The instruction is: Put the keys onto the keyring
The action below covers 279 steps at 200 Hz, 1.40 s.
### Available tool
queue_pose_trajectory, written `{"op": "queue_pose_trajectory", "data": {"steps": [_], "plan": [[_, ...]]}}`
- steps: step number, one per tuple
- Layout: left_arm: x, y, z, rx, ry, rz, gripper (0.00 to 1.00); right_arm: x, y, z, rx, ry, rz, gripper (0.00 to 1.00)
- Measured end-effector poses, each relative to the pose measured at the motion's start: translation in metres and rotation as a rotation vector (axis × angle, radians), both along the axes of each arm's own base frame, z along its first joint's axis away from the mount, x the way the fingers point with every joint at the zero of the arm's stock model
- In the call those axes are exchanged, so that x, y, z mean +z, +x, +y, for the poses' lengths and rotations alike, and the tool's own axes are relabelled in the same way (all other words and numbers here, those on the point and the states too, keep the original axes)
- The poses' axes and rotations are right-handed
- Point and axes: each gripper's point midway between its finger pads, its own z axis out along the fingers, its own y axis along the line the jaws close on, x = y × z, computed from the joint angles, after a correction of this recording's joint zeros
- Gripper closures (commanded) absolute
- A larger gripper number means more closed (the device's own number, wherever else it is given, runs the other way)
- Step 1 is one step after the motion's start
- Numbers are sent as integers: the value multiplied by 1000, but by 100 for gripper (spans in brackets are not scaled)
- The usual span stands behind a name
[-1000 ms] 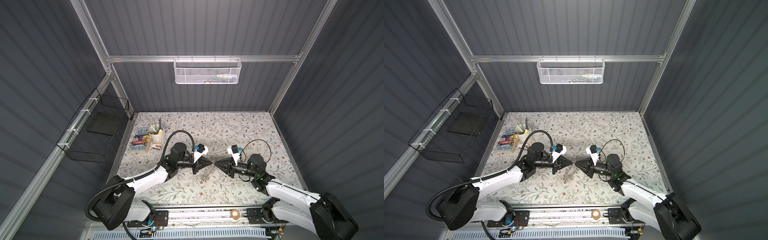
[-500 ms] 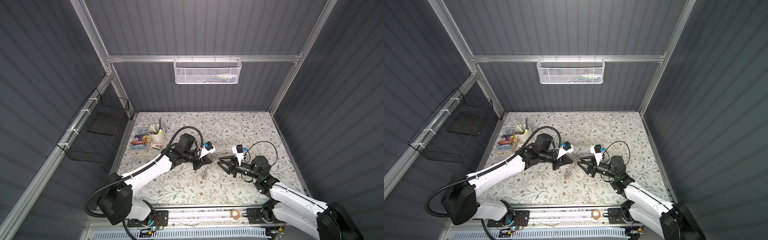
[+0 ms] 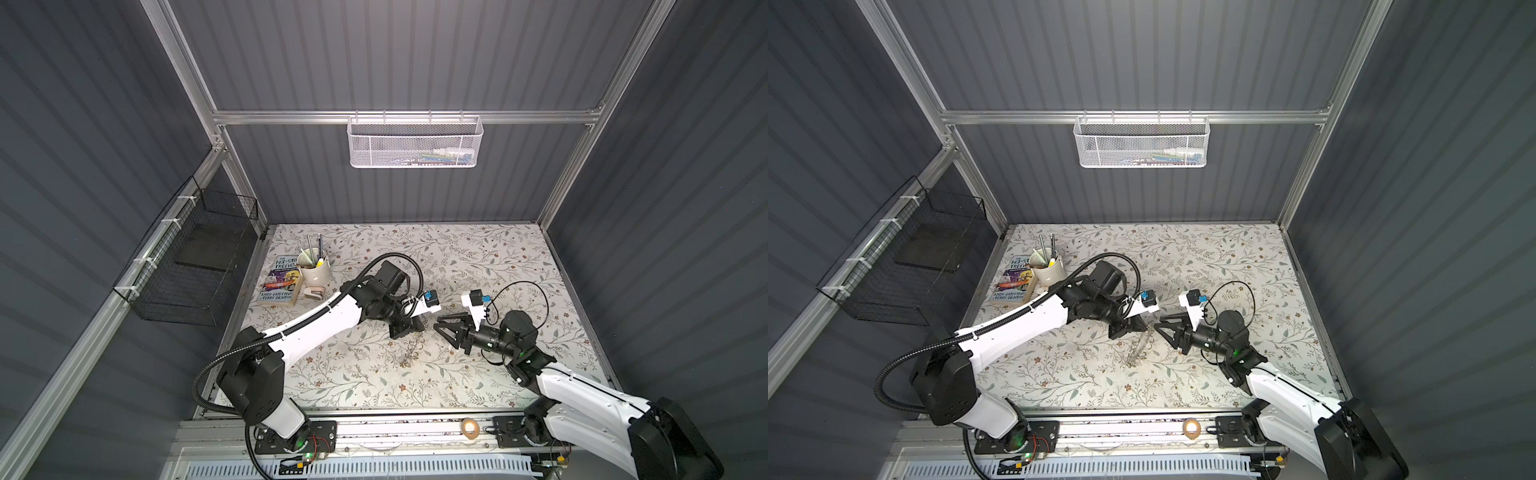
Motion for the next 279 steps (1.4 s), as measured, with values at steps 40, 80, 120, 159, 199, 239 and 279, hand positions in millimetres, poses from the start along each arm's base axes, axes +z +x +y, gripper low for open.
{"op": "queue_pose_trajectory", "data": {"steps": [40,80,120,159,199,239,279], "plan": [[7,-4,6,-54,40,-23,100,-16,-3,8,47,-35,52,69],[19,-6,6,-105,49,-43,100,-19,-13,20,122,-51,66,69],[12,-10,8,-130,70,-20,100,-18,-15,22,135,-55,56,73],[15,-11,6,-142,66,-8,100,-19,-15,22,136,-59,56,74],[22,-11,2,-151,42,-10,100,-19,-17,23,144,-62,57,74],[23,-13,2,-163,38,-2,100,-20,-18,24,148,-66,61,75],[18,-16,3,-170,48,18,100,-20,-18,24,148,-66,61,75]]}}
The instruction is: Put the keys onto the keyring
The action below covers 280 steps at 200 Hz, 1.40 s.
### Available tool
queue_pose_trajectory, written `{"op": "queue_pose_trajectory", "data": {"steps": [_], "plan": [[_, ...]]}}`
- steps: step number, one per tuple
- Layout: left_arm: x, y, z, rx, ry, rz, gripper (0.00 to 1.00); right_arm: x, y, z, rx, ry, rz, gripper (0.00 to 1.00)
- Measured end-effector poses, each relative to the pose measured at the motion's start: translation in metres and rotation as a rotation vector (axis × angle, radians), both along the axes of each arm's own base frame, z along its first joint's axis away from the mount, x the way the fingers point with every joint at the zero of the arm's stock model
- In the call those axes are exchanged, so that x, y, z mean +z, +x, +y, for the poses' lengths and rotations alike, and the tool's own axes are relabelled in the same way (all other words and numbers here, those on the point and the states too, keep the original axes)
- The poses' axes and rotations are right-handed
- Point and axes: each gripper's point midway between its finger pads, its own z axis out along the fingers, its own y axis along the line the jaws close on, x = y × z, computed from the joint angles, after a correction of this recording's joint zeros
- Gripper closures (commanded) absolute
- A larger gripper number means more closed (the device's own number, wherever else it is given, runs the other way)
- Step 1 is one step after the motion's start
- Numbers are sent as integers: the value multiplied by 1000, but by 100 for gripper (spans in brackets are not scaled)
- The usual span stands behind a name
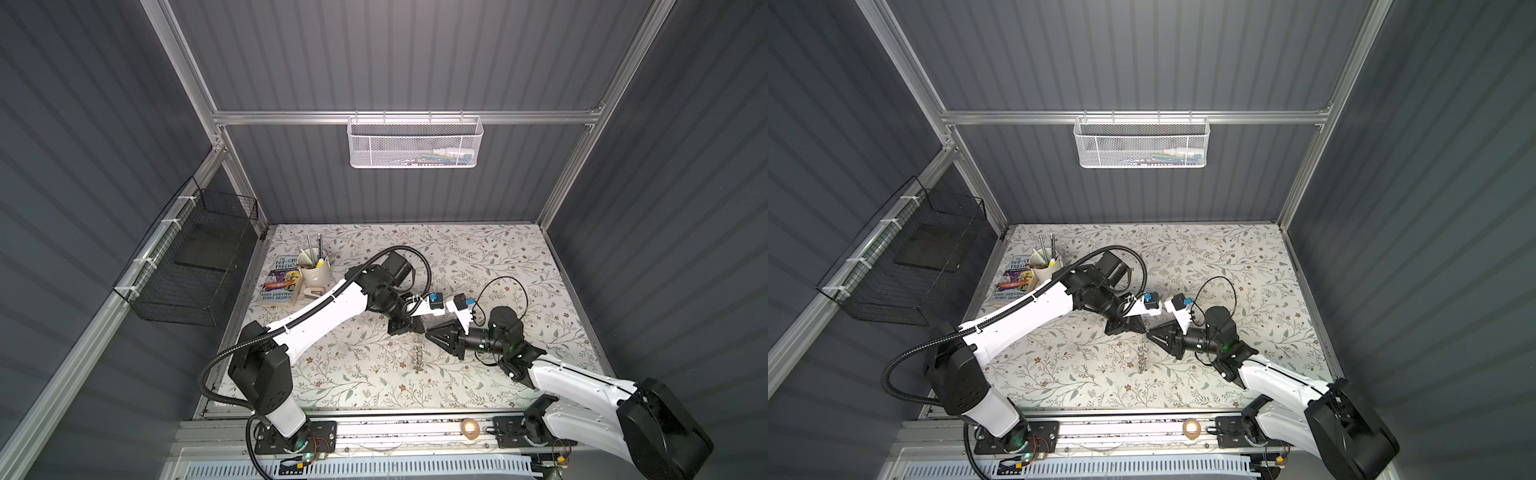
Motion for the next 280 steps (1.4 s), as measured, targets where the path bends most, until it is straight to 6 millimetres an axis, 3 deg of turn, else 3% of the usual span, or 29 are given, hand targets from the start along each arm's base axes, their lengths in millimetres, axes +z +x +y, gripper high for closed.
{"op": "queue_pose_trajectory", "data": {"steps": [64,169,231,245,280], "plan": [[-1,-1,-1,-3,-1,9,100,-1,-2,2,15,-3,5,79],[1,1,-3,1,-23,18,100,-6,-5,6,41,-10,11,100],[0,2,-4,6,-24,18,100,-6,-3,6,35,-10,10,100],[-3,2,-4,12,-25,21,91,-8,-3,5,31,-16,20,100],[-6,8,-6,44,-36,11,80,-9,-2,5,23,-16,32,100]]}}
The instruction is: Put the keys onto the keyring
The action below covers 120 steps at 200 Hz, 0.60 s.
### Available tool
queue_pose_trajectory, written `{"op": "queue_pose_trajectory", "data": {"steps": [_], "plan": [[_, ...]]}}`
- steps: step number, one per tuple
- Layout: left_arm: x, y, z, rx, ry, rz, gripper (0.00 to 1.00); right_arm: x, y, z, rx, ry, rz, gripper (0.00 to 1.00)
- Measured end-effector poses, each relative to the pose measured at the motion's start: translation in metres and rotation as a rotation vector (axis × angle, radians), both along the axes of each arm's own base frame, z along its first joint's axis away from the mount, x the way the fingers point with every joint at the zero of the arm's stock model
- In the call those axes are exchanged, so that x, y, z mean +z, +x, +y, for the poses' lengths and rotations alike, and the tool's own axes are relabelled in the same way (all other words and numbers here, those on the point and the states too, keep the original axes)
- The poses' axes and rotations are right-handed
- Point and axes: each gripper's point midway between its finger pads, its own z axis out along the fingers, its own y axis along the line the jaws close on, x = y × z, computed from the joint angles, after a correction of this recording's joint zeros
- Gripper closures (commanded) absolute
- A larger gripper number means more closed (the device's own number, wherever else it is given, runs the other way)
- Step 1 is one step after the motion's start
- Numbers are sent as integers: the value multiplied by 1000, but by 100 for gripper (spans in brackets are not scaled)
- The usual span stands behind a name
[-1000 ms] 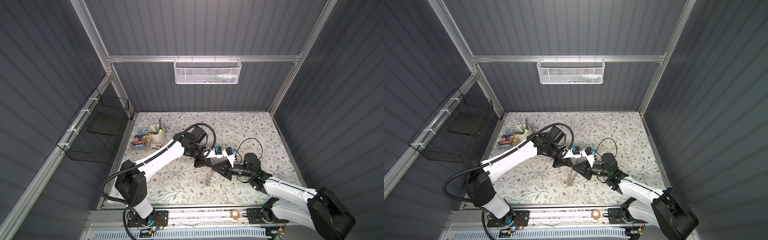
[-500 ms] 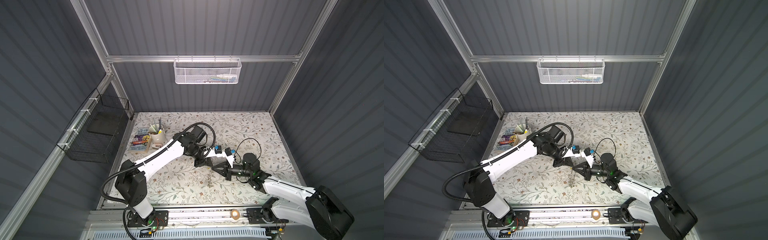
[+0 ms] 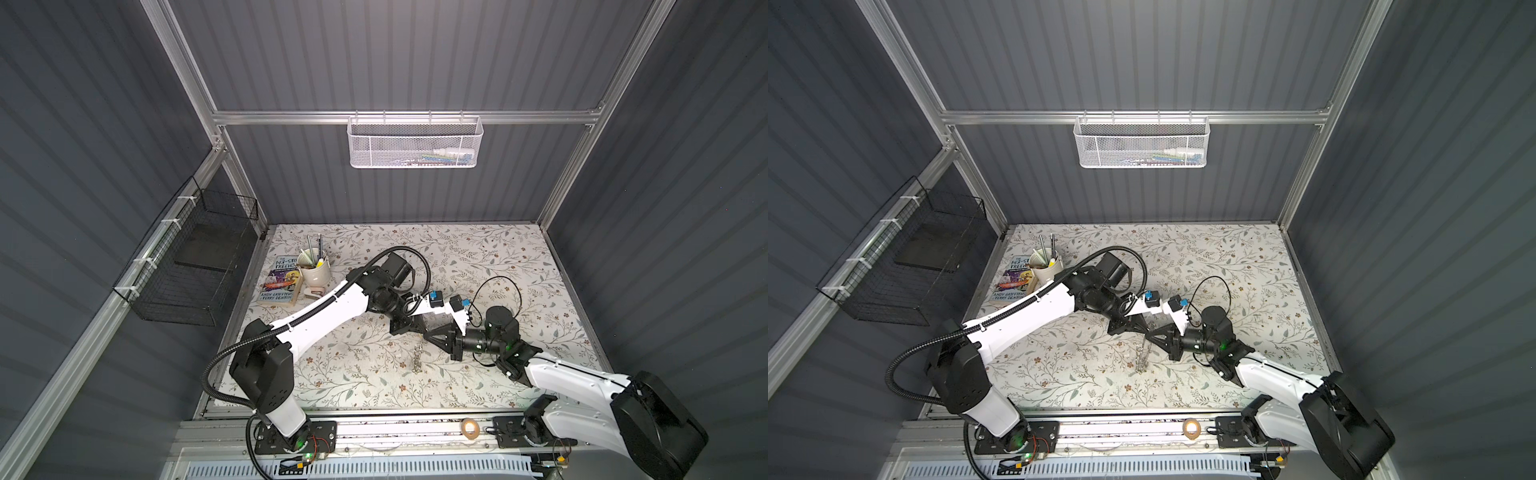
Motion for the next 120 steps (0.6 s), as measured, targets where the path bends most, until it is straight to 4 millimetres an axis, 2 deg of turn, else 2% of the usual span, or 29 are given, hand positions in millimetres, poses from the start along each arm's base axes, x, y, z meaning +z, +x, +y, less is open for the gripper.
{"op": "queue_pose_trajectory", "data": {"steps": [41,91,120], "plan": [[11,4,7,62,-55,-6,66,0,2,0,-13,0,3,100],[55,21,28,248,-288,-22,62,1,3,0,-16,5,0,100],[52,20,40,367,-415,23,61,4,3,0,-16,16,-13,100]]}}
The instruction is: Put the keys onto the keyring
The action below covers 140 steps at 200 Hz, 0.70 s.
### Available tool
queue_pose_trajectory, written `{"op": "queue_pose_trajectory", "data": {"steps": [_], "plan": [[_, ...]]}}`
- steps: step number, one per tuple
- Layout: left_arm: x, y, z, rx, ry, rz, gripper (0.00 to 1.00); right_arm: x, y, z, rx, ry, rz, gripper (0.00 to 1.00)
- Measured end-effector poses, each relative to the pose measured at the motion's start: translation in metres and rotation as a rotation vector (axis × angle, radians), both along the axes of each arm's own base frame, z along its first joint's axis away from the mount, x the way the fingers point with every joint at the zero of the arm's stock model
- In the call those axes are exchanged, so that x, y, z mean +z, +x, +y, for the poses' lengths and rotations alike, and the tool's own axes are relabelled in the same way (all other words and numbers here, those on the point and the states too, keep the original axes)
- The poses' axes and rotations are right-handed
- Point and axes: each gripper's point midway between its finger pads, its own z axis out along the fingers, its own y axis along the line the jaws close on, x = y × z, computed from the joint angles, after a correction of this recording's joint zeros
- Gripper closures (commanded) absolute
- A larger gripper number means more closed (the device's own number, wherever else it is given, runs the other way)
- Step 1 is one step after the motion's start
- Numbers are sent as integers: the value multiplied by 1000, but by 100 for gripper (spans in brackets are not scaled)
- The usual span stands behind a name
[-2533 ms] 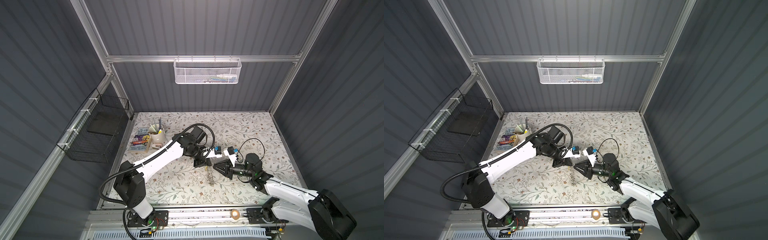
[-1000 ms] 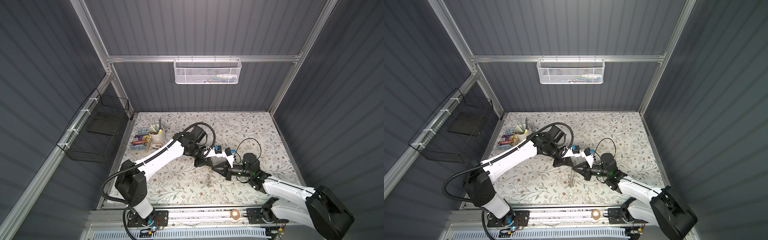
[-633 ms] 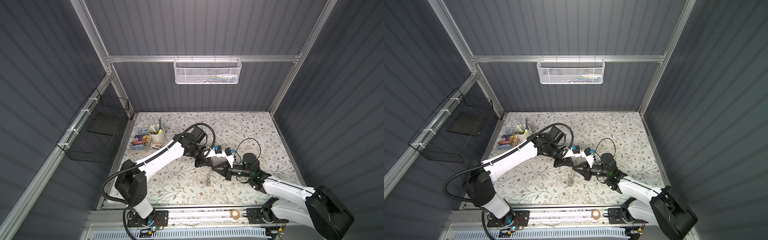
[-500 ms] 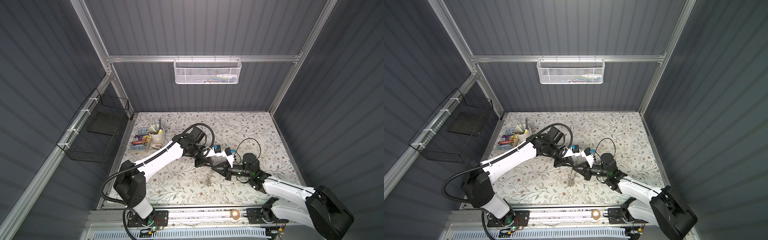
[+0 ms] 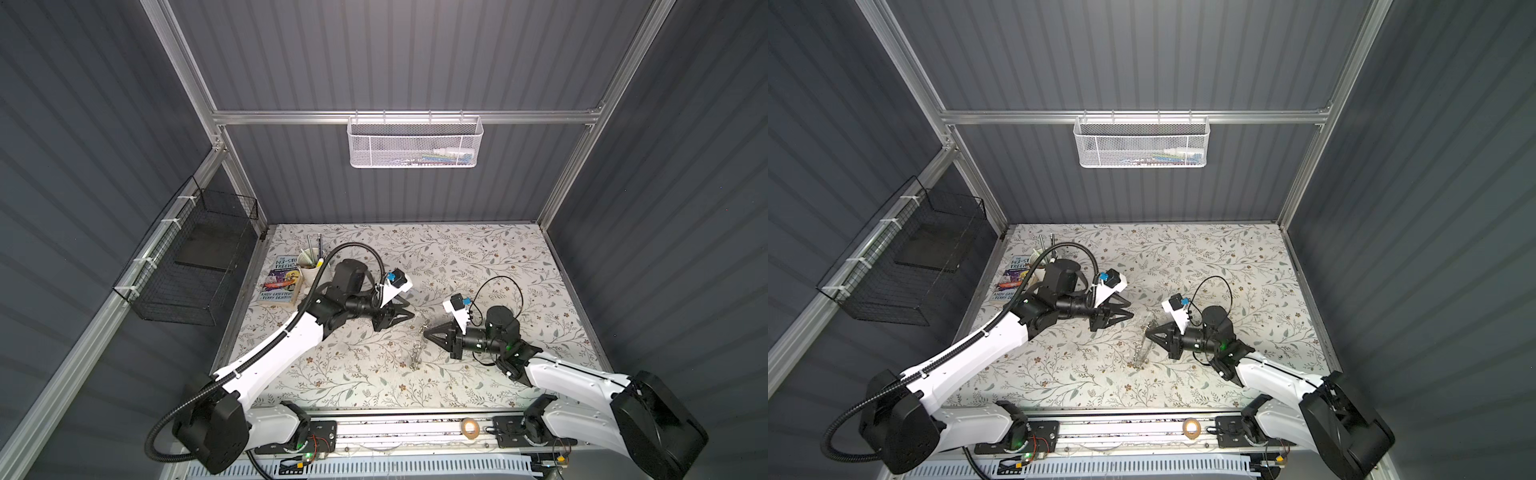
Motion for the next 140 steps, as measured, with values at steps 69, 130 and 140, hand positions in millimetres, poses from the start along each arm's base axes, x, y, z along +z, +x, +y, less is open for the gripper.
{"op": "queue_pose_trajectory", "data": {"steps": [69,130,140], "plan": [[-32,-17,0,63,-215,153,67,7,-7,-2,10,77,-67,100],[-28,-26,-17,-23,-286,136,75,13,-12,1,52,145,-105,100],[-29,-28,-18,-34,-288,135,76,15,-13,1,57,155,-111,100]]}}
